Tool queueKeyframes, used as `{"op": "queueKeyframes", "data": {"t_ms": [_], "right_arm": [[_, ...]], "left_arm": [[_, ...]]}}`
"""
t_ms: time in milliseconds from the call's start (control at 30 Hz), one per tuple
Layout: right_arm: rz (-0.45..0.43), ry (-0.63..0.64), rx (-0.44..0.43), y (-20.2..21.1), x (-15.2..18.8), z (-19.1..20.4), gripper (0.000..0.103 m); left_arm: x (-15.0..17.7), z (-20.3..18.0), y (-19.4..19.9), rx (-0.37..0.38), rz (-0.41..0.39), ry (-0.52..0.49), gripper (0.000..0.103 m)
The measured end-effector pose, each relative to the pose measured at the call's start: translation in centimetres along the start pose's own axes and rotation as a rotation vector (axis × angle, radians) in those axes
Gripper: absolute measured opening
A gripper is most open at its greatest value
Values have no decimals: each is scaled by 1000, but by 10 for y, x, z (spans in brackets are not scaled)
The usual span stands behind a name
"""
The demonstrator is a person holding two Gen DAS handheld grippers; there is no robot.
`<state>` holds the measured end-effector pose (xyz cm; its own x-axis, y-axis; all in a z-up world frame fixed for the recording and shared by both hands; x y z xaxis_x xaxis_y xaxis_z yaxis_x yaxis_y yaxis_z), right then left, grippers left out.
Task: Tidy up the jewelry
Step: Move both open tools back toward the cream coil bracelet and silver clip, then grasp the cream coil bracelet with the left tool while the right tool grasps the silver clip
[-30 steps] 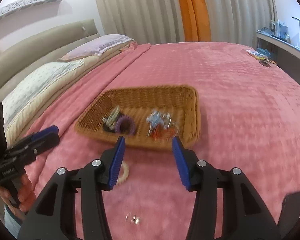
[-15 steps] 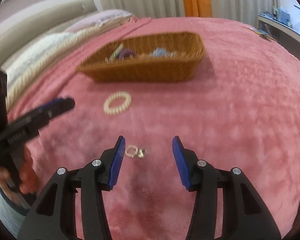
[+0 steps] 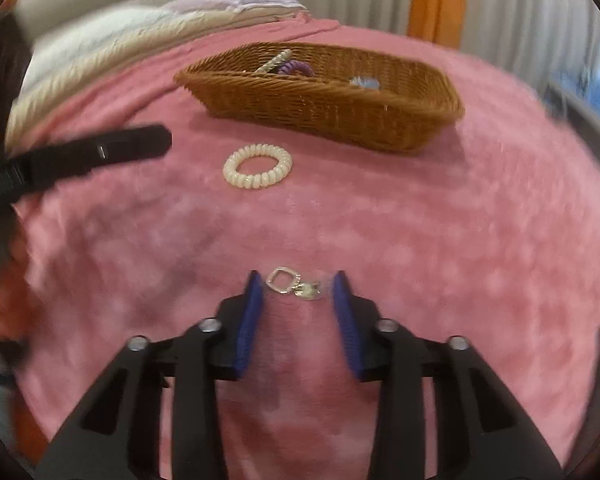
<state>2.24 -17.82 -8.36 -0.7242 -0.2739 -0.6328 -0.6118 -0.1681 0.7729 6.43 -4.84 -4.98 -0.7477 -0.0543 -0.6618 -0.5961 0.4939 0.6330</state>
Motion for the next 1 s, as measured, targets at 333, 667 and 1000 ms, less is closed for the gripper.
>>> {"op": "queueKeyframes", "data": {"t_ms": [333,667,1000], "right_arm": [[-8,-91,33,-4,-1,-18,20],[-7,-153,-64,-4,2,-34,28],[3,-123,-74,-1,5,-24,41]], "left_arm": [[-19,-10,-37,-94,79,-38,50],[-8,-18,-84,-248,148,-143,10],[12,-2,-46,-207,112,-93,9]]}}
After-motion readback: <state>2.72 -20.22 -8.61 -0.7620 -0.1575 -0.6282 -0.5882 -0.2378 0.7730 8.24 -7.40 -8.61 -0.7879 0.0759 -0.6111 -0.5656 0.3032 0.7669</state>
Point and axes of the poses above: each gripper's, at about its wrist camera, not at the fingertips, and y roughly against the way its jaws point, z to its left, x to its underside, the point moved 2 cm from there along -y, roughly the way its jaws point, and after that the axes turned 5 degrees about y, right-handed, at the moved point
